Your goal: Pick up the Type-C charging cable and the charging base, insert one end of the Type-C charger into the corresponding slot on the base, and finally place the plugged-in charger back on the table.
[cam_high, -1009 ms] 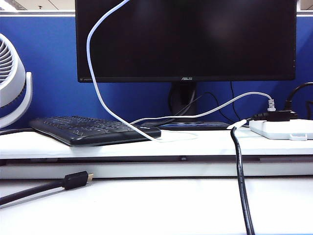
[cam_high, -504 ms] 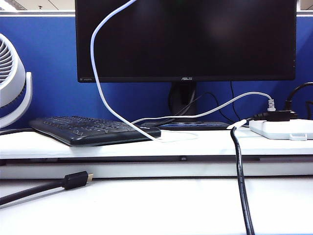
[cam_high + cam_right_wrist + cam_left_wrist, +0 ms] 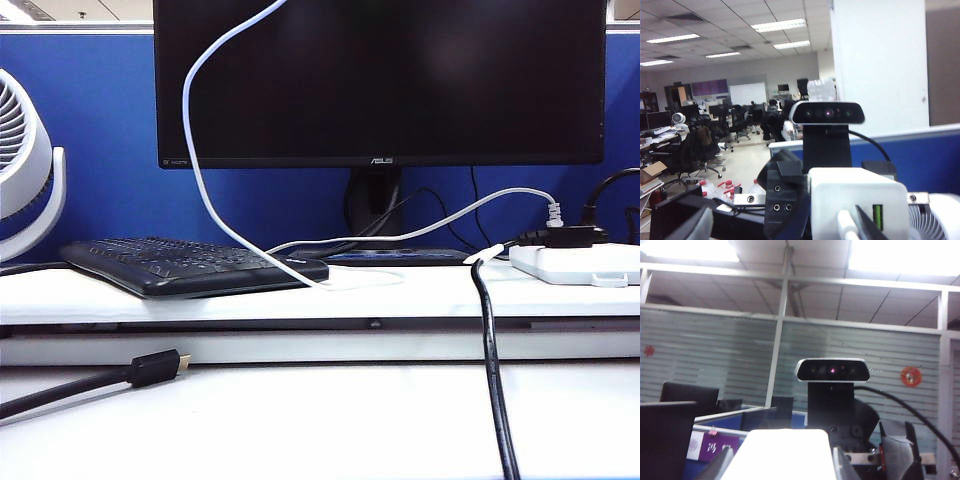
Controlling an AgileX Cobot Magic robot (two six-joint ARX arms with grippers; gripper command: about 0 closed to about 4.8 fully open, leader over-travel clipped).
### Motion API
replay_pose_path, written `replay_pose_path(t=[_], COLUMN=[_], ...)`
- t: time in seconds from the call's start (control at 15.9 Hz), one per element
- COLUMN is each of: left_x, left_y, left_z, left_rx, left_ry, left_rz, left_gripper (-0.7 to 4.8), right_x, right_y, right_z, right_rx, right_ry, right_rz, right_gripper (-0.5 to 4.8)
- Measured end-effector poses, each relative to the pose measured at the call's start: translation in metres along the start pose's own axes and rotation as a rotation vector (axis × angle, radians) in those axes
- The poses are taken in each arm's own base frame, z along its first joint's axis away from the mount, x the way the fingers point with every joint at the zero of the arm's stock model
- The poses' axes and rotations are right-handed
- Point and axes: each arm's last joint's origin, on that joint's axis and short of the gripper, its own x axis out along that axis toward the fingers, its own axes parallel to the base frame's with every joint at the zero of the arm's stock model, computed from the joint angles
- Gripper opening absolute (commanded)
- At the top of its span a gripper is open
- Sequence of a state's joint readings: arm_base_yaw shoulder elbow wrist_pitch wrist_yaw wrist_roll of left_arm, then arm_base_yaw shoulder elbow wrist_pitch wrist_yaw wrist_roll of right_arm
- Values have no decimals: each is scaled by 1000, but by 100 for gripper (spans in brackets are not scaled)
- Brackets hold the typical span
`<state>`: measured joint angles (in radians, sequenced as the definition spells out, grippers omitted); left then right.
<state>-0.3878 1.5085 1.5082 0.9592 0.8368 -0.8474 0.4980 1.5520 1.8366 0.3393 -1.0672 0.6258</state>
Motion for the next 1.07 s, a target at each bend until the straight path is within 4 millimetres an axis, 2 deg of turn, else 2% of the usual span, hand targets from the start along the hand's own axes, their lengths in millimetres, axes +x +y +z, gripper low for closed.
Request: replay_pose_path(t=[0.38, 0.57, 0.82, 1.07], left_x=[0, 1, 0, -2], left_y=[2, 4, 9, 20], left_z=[-2, -3, -6, -18], left_rx=[20, 23, 14, 26], left_ry=[-32, -76, -52, 55], left_rz=[26, 54, 101, 201], left_gripper=[18, 18, 17, 17], right_x=[-5, -1, -12, -35], right_y=[0, -3, -7, -3], right_z=[-4, -18, -14, 2], right_rx=[115, 237, 229, 186], right_ry=[54, 146, 149, 128], right_rz=[-49, 9, -12, -80], right_gripper=[359, 359, 359, 359])
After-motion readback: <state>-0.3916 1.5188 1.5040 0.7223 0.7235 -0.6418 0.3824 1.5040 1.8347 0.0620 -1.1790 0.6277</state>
